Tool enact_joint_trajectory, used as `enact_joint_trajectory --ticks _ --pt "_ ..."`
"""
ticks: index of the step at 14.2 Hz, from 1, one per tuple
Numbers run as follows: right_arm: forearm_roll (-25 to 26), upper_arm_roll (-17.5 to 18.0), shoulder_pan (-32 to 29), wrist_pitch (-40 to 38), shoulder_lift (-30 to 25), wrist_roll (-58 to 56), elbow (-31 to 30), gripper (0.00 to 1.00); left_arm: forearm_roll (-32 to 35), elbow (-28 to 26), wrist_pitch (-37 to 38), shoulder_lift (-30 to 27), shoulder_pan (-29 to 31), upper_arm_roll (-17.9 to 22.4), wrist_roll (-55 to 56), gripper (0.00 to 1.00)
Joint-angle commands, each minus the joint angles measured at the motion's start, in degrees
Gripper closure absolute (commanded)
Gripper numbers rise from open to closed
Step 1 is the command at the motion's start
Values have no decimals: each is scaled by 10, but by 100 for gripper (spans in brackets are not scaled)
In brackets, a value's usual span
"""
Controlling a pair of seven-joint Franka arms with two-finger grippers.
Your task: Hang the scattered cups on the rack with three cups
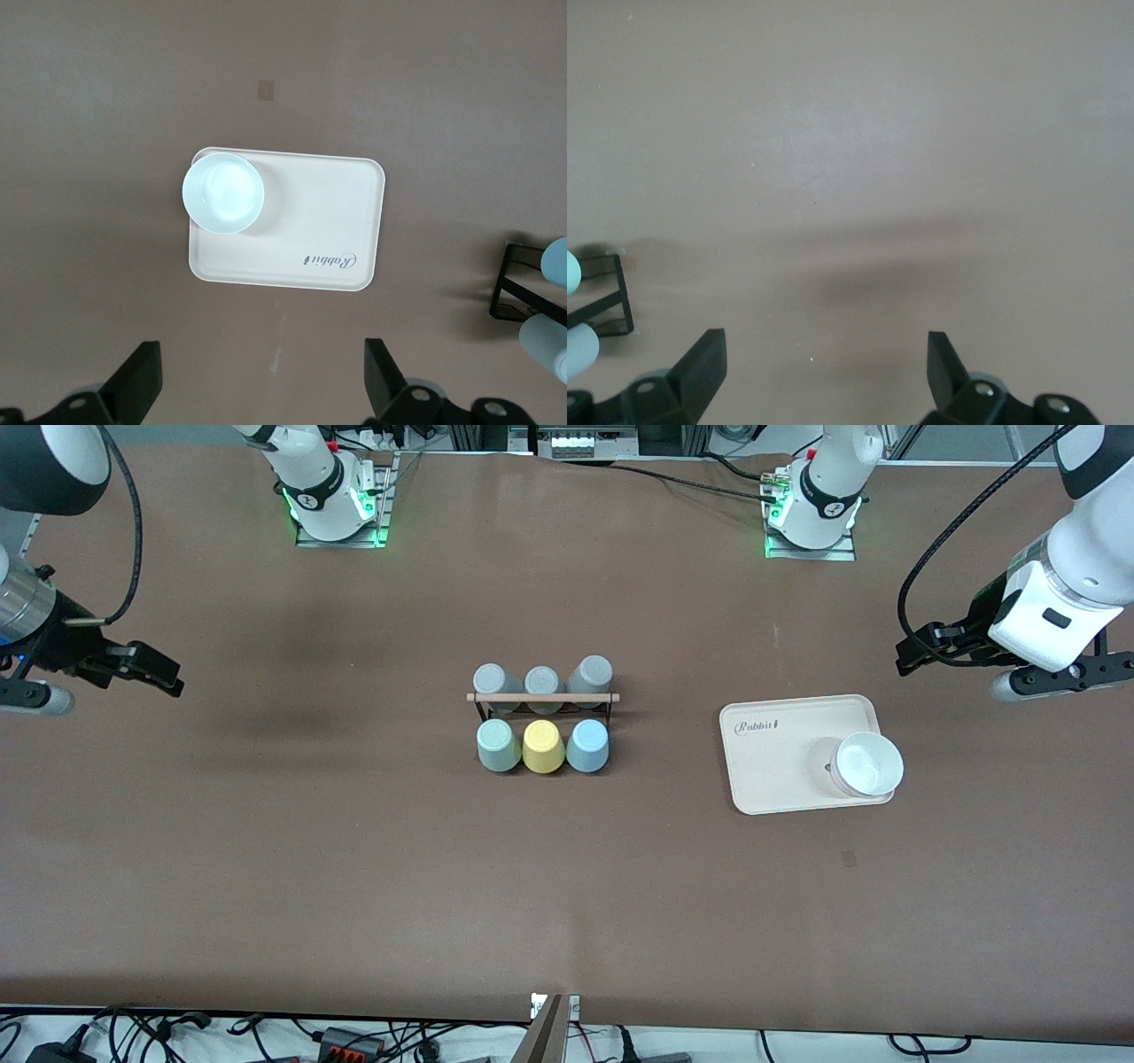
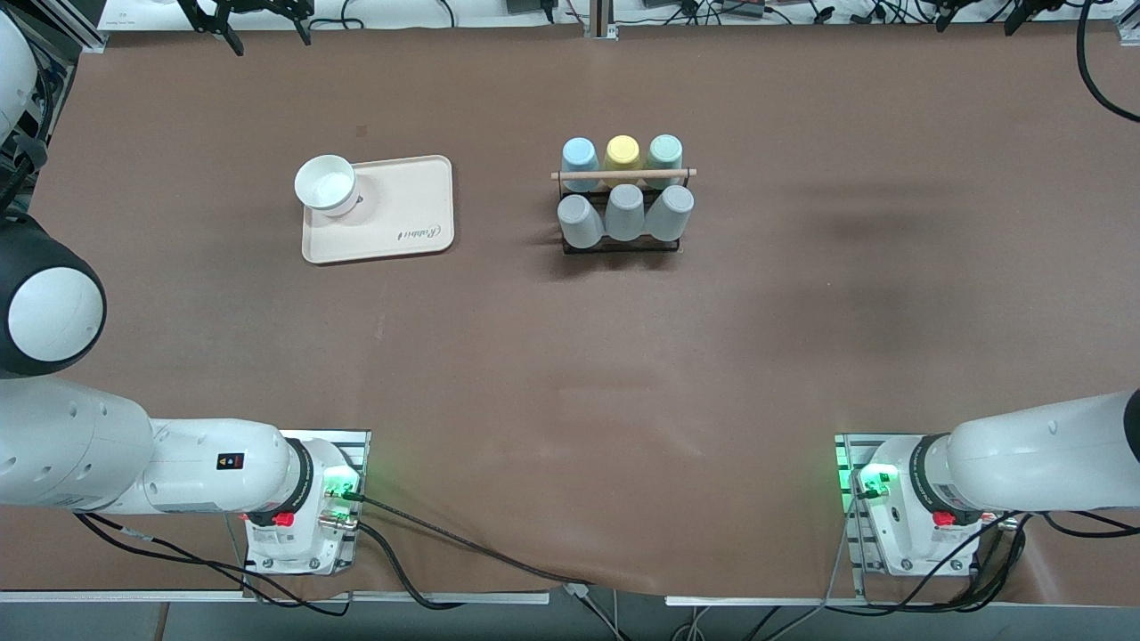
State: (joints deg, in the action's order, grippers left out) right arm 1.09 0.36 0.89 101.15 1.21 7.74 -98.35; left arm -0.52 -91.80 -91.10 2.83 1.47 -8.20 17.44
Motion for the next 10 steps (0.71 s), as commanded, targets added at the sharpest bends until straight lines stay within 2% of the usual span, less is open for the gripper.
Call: enact_joint_trajectory --ticks 1,5,10 --pt "10 3 -1 15 -23 0 -33 0 14 -7 -4 -10 2 -4 -10 0" --pt "9 3 -2 -8 -7 -2 8 0 14 -7 -4 -10 3 -4 -10 0" --pt "1 3 -4 -12 0 -10 30 0 14 -7 -4 -10 3 -4 -10 0"
